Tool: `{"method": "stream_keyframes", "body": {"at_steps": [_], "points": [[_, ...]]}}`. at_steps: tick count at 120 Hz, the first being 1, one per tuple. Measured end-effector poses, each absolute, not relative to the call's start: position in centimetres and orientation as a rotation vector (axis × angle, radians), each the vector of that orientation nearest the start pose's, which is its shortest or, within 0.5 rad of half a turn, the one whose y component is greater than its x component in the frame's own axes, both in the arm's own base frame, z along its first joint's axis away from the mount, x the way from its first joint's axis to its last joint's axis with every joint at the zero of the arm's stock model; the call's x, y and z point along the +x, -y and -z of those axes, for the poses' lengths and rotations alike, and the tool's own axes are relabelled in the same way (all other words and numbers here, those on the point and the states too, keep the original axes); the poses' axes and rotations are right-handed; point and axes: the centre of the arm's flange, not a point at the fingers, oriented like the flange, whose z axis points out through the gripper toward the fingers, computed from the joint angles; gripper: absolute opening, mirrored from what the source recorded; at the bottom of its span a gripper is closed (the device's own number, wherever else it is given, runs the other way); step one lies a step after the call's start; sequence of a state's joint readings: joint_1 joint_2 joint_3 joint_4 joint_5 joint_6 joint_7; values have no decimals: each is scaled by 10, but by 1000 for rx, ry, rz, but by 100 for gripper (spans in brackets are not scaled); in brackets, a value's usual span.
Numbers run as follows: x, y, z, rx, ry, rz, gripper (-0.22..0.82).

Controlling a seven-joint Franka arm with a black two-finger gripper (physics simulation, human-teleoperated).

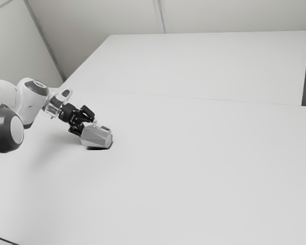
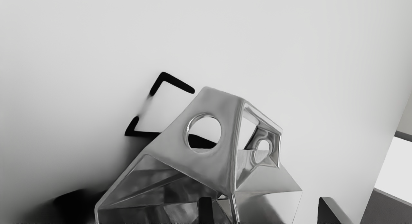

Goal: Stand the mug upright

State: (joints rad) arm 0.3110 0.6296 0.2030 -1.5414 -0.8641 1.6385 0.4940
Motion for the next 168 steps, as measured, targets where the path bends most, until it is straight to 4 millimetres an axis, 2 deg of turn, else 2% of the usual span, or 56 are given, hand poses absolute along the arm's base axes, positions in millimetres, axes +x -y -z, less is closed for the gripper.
{"method": "stream_keyframes", "body": {"at_steps": [9,30,64,81,88,96,113,126,148,168], "points": [[617,-241,-281,2280,-347,99,10],[623,-242,-294,2305,-313,68,-6],[628,-231,-305,2331,-271,65,-14],[630,-203,-354,2470,-152,70,-17],[627,-188,-368,2538,-103,83,-17],[618,-163,-382,2618,-44,97,-17],[591,-98,-399,2780,105,99,-18],[582,-68,-401,2908,202,62,-18],[582,-43,-396,3072,304,-27,-18],[583,-32,-386,3149,313,-71,-18]]}}
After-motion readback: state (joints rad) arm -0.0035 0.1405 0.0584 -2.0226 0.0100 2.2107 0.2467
